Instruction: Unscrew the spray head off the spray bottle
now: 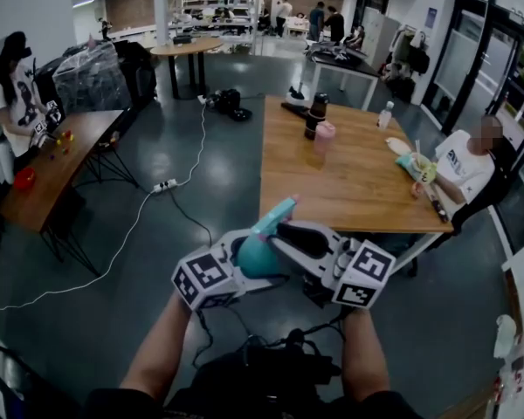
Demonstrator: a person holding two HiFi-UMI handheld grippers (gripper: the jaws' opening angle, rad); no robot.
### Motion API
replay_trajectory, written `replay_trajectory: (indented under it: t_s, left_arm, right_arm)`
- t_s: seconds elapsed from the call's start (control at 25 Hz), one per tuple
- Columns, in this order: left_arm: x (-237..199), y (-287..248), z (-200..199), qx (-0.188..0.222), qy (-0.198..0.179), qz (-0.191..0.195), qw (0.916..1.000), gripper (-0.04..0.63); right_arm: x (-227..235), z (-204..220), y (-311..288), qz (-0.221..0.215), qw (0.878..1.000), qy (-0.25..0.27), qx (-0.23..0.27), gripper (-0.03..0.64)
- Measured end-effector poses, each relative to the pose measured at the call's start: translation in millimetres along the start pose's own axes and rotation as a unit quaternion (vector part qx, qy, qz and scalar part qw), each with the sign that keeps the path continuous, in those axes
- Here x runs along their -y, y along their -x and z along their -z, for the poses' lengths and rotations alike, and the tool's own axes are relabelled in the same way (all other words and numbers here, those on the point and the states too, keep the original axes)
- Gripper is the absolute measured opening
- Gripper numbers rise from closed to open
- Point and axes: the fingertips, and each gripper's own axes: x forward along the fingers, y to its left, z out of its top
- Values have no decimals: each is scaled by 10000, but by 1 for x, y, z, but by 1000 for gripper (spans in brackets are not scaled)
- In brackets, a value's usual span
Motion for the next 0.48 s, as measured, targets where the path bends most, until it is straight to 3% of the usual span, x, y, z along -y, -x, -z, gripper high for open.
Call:
replay_trajectory:
  t_s: [0.12, 0.36, 0.48]
  left_arm:
    - [-2, 0, -1, -32, -28, -12, 10000, 434]
    - [-20, -1, 4, -39, 60, -621, 9980, 434]
    - [-29, -1, 8, -104, 31, -945, 9955, 434]
  right_arm:
    - [1, -1, 0, 2, 10000, -26, 6, 112]
    - [12, 2, -4, 543, 9985, -28, 3, 122]
    - [16, 4, -10, 700, 9974, -147, 1, 161]
